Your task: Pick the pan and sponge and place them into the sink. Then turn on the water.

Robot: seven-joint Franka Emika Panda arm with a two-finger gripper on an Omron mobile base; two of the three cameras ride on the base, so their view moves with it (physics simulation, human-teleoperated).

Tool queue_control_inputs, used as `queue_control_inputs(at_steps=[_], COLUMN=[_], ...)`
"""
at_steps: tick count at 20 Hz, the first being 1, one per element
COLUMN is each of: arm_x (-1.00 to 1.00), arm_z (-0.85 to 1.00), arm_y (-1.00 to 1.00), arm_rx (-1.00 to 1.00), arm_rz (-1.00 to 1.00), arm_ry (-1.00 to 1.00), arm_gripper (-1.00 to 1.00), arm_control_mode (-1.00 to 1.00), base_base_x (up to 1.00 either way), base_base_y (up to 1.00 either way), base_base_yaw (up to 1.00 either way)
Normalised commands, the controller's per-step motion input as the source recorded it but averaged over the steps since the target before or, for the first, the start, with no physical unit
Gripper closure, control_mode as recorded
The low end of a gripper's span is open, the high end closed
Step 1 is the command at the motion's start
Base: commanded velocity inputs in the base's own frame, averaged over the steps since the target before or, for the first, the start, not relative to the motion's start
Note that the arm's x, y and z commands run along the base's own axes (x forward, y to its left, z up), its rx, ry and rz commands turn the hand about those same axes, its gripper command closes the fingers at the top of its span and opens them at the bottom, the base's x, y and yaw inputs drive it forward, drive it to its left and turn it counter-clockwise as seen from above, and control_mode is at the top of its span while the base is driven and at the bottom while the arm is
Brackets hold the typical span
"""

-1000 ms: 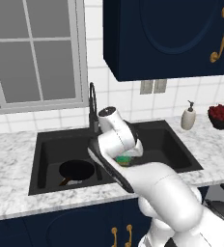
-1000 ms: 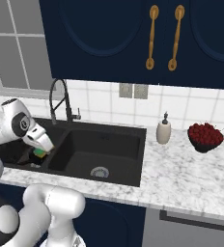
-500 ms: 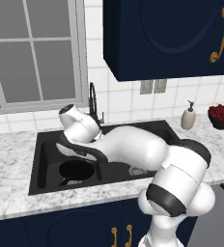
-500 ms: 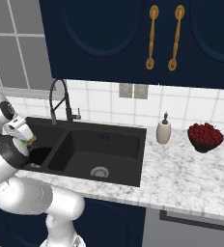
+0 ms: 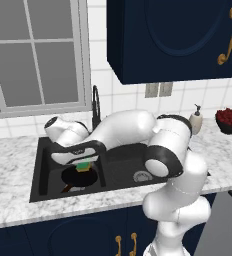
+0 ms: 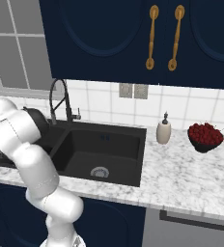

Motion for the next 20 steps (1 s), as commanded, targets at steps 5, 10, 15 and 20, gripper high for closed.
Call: queue_control_inputs(at_steps=[5, 10, 15, 20], arm_x=[0.36, 0.34, 0.36, 0.27], arm_z=[-0.53, -0.5, -0.34, -0.48], arm_y=[0.0, 0.0, 0.0, 0.0], arm_rx=[0.0, 0.0, 0.0, 0.0], arm_rz=[0.03, 0.02, 0.0, 0.02], arm_ry=[0.0, 0.0, 0.0, -0.01], arm_gripper=[1.0, 1.0, 1.0, 1.0], arm_control_mode=[-1.0, -1.0, -1.0, -1.0], base_base_x=[0.0, 0.0, 0.0, 0.0], base_base_y=[0.0, 0.0, 0.0, 0.0], base_base_yaw=[0.0, 0.0, 0.0, 0.0])
